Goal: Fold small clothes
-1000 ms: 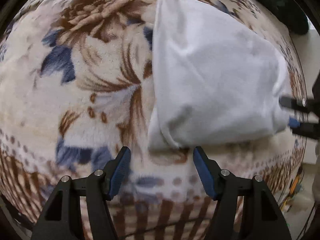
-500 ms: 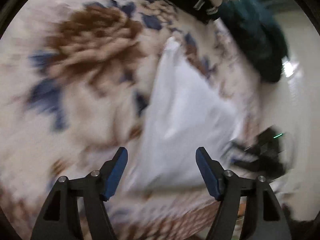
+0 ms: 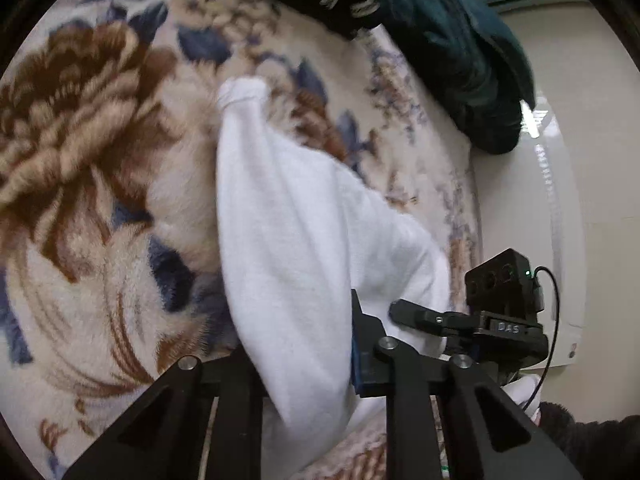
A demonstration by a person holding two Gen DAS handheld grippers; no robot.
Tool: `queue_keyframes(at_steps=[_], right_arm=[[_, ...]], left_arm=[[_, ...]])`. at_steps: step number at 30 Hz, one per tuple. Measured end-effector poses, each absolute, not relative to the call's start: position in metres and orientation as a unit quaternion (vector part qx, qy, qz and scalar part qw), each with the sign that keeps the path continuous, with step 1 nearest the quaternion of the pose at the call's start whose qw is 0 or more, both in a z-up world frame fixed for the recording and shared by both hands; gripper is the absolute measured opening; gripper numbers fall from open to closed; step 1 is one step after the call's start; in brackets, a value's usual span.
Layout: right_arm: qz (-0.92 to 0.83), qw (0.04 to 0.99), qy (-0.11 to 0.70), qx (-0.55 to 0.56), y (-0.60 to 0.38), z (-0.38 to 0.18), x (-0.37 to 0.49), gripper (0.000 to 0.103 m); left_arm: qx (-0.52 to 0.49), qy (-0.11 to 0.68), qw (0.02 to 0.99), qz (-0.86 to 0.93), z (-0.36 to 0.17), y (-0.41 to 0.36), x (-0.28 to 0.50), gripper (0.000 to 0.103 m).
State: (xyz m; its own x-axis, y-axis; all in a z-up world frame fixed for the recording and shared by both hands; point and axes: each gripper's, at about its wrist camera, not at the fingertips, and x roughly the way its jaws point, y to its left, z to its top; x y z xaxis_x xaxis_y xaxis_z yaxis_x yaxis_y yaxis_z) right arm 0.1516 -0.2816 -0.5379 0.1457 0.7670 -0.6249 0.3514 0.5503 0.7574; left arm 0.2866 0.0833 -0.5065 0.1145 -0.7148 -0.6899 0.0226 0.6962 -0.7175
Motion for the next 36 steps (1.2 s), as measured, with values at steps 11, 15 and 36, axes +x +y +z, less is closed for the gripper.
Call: queue_keyframes(at_steps=[11, 15, 36], right_arm=[[0.177, 0.674, 0.575, 0.429, -0.243, -0.395, 0.212, 0.015], [0.178, 0.703, 0.547, 0.419, -0.223, -0.344, 0.273, 0.015], [0.162, 0.756, 0.537, 0.337, -0.161, -0.372, 0.65, 0.015]], left_arm=[[-0.266, 0.557, 0.729, -0.298, -0.391, 0.106, 0.375, 0.015], [-0.252, 0.527, 0.754, -0.299, -0.338, 0.121, 0.441, 0.016], [-0.189, 0.547, 0.783, -0.23, -0.388, 0.142, 0.744, 0.028]])
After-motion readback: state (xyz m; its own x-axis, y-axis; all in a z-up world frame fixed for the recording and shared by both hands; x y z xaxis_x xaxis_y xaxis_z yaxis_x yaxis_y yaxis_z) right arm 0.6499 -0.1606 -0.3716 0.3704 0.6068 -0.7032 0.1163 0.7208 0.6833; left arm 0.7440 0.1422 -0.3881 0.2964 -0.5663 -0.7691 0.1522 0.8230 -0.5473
